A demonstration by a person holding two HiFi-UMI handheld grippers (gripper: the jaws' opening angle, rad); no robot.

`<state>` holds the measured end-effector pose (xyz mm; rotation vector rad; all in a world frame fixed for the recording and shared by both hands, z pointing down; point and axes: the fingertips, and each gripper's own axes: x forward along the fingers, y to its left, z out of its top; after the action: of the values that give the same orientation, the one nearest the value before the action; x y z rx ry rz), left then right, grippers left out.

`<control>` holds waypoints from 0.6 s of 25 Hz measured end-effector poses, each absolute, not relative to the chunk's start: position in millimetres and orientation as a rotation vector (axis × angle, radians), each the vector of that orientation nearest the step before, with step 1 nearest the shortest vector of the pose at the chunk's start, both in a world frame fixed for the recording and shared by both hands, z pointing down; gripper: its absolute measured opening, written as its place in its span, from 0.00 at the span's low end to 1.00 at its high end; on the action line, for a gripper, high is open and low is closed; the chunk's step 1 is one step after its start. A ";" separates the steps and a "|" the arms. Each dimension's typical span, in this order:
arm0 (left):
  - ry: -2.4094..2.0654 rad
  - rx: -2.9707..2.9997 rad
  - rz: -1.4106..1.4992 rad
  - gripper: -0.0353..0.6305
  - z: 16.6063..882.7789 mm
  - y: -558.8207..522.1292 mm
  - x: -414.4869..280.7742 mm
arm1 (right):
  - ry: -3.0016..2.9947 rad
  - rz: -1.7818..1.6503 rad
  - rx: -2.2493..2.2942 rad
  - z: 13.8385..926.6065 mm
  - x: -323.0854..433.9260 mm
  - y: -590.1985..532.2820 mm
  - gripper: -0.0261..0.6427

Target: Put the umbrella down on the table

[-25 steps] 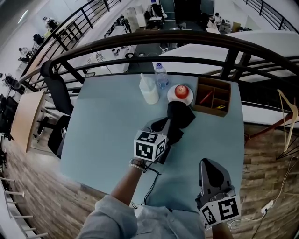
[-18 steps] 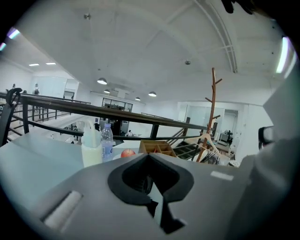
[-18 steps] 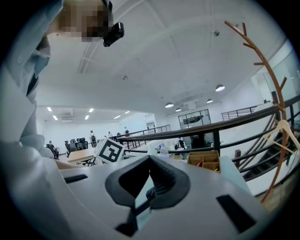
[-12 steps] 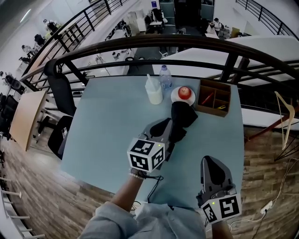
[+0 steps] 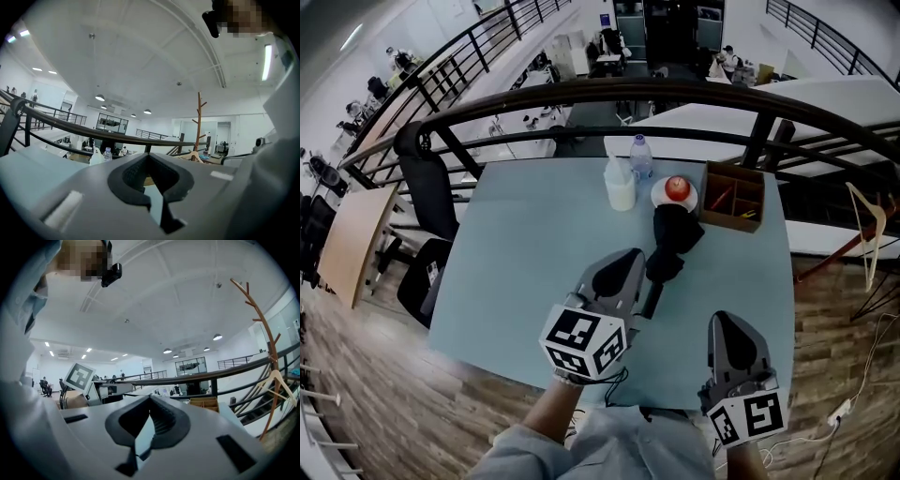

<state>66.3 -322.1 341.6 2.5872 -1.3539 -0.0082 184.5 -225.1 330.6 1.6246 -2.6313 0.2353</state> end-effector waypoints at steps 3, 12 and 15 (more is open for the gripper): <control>-1.347 2.633 -0.020 0.06 328.7 -303.5 59.4 | -2.621 0.216 1.655 325.5 176.2 -215.4 0.03; -1.274 2.715 -0.063 0.06 305.0 -245.8 33.3 | -2.594 0.178 1.736 316.0 143.6 -175.0 0.03; -1.251 2.724 -0.057 0.06 303.9 -230.7 23.9 | -2.583 0.166 1.754 314.7 132.4 -165.1 0.03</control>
<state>23.9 -230.7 303.9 2.7240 -1.2509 -0.0566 132.4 -165.1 314.7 1.7537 -2.5830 0.1659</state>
